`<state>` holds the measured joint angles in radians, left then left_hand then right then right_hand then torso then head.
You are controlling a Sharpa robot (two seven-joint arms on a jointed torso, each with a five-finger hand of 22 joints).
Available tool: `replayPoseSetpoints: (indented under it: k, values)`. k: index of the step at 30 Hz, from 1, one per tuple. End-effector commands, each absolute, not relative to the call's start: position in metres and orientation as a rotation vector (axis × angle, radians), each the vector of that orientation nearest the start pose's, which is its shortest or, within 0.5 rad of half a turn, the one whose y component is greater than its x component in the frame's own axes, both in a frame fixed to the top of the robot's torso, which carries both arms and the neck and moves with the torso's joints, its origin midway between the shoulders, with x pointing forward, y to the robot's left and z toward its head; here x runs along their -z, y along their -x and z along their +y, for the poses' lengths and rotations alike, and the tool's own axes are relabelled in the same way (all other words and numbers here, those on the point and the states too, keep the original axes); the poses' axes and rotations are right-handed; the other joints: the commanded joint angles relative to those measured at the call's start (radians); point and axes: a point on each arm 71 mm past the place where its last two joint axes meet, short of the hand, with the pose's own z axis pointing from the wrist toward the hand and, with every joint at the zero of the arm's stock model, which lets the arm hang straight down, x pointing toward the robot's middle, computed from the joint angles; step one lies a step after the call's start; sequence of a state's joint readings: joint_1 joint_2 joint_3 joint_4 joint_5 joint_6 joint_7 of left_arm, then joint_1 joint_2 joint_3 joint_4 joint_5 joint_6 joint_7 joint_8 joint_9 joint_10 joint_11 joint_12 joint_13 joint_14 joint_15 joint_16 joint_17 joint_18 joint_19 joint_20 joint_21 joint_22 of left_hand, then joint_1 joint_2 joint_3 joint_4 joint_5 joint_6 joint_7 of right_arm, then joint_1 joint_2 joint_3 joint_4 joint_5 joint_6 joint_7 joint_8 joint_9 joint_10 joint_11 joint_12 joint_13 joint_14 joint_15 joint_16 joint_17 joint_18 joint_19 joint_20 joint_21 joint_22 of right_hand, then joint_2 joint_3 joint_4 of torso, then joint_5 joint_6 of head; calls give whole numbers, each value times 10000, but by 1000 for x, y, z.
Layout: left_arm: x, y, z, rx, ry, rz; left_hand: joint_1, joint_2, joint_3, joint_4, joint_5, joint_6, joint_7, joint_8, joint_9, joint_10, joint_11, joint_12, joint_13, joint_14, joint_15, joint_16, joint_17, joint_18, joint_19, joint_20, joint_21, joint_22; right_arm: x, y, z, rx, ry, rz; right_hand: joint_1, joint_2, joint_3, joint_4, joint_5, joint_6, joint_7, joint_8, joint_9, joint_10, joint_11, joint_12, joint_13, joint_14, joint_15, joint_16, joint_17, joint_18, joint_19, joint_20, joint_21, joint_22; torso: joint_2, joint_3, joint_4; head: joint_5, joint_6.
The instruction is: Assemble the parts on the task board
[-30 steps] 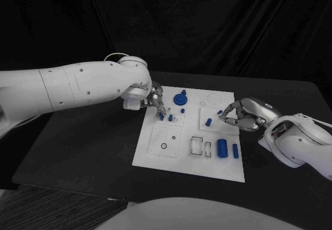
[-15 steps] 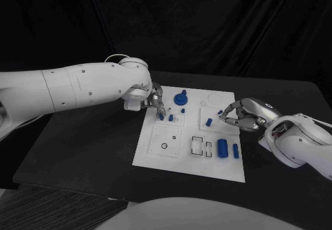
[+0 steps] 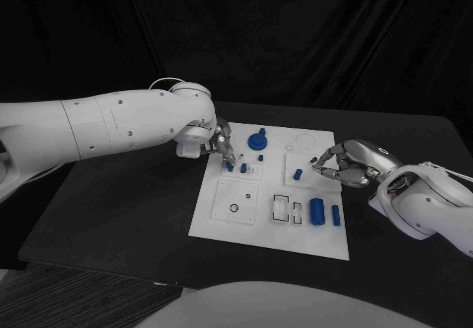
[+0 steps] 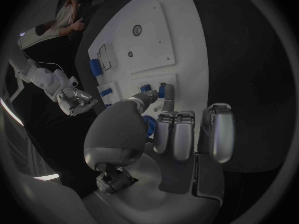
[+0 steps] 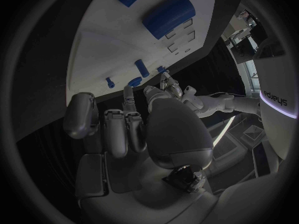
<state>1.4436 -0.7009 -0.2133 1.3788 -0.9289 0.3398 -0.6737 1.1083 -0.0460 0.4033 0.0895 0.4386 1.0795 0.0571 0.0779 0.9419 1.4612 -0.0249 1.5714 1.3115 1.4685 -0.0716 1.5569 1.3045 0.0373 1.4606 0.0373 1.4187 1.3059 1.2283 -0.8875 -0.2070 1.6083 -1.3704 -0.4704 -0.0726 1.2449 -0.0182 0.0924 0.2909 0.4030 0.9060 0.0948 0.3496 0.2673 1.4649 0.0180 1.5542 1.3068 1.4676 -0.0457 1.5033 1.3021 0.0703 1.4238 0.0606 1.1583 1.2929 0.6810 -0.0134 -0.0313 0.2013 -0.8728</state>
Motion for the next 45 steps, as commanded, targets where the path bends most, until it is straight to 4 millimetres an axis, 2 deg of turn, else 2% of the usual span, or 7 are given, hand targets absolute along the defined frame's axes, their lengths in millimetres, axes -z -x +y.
replayPoseSetpoints:
  k: [1,28,31,35,36,39,45]
  values:
    - [187,-512,202,1583,1014,25021,-169,-23,619,-36,38,233,-174,252,328,1096,-56,-6,2593,1023,-83,139,2663,-16,492,-52,-88,2172,217,-450,-202,-7014,978,16867,172,47,24,-37,253,47,-42,136,131,1059,-40,166,2640,803,-58,0,1807,140,-34,-28,-16,1665,4,2,-4,8,2]
    - [193,-510,200,1586,950,25191,-177,18,655,-49,51,249,-190,265,342,1096,-68,-6,2593,1023,-90,139,2663,-6,475,-56,-136,2158,218,-451,-201,-7009,1004,16903,211,40,41,-52,289,44,-45,136,130,1059,-42,166,2640,796,-58,-18,1785,150,-55,-27,-67,1651,3,-1,-18,32,2]
    - [194,-510,200,1610,938,25207,-242,2,637,-51,-73,221,-182,258,355,1096,-65,-6,2593,1023,-93,139,2663,-2,468,-60,-161,2151,218,-451,-201,-7010,1006,16908,226,37,47,-58,300,44,-46,137,130,1059,-43,166,2640,794,-58,-21,1782,150,-56,-27,-68,1651,3,2,-19,30,2]
    - [195,-510,199,1650,916,25228,-516,25,438,85,-531,177,-160,225,352,1096,-49,-6,2593,1023,-81,139,2663,5,454,-56,-214,2137,219,-451,-201,-7006,1006,16917,226,37,47,-58,300,44,-46,137,130,1059,-43,166,2640,794,-58,-21,1782,150,-56,-27,-68,1651,1,-1,-13,23,2]
    - [195,-510,199,1663,909,25235,-649,69,286,184,-1079,156,-158,188,323,1096,-42,-6,2593,1023,-75,139,2663,5,452,-44,-230,2134,219,-451,-201,-7006,1006,16920,226,37,47,-58,300,44,-46,137,130,1059,-43,166,2640,794,-58,-21,1782,150,-56,-27,-68,1651,3,2,-13,18,2]
    - [196,-510,199,1697,888,25248,-889,118,-31,389,-1971,149,-120,107,226,1096,-9,-6,2593,1023,-51,139,2663,11,447,-33,-261,2128,219,-451,-201,-7007,1009,16933,239,35,52,-63,306,45,-47,138,131,1059,-43,166,2640,794,-58,-21,1782,152,-62,-27,-82,1648,3,1,-12,23,2]
    - [197,-510,198,1718,838,25294,-1202,168,-543,679,-2654,191,-78,22,91,1096,29,-6,2593,1023,-21,139,2663,19,441,-6,-309,2120,219,-450,-200,-7017,1018,16949,265,30,63,-71,321,48,-49,140,131,1059,-45,166,2640,794,-59,-20,1784,152,-63,-27,-83,1648,5,-5,-21,46,2]
